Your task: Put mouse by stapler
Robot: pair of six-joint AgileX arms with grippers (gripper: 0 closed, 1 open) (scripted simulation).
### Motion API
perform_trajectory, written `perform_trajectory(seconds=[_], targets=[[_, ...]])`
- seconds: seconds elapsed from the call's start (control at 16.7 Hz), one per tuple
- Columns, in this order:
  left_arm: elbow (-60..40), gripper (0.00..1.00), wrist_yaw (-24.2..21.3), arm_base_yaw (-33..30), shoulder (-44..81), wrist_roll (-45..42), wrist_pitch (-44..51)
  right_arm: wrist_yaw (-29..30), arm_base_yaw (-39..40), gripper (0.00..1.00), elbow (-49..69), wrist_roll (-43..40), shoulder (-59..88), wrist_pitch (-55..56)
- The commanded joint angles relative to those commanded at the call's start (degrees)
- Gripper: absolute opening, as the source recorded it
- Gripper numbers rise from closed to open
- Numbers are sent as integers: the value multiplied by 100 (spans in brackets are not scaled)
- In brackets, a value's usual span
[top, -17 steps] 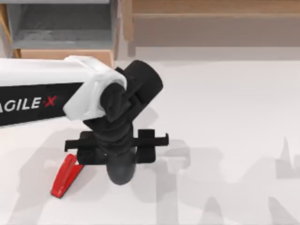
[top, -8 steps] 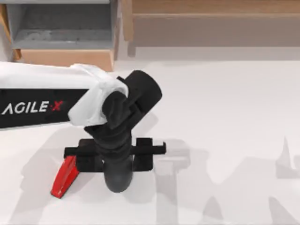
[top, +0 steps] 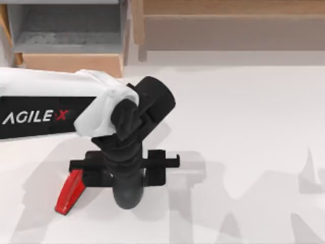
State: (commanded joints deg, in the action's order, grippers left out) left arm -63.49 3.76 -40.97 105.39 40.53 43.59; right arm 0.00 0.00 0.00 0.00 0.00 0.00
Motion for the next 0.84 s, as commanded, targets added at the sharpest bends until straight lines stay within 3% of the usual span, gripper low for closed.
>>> perform_trajectory(seconds=[0.48,0.84], targets=[[0,98,0,0,0,0,0,0,0,100,0,0,0,0],[0,100,0,0,0,0,0,0,0,100,0,0,0,0]])
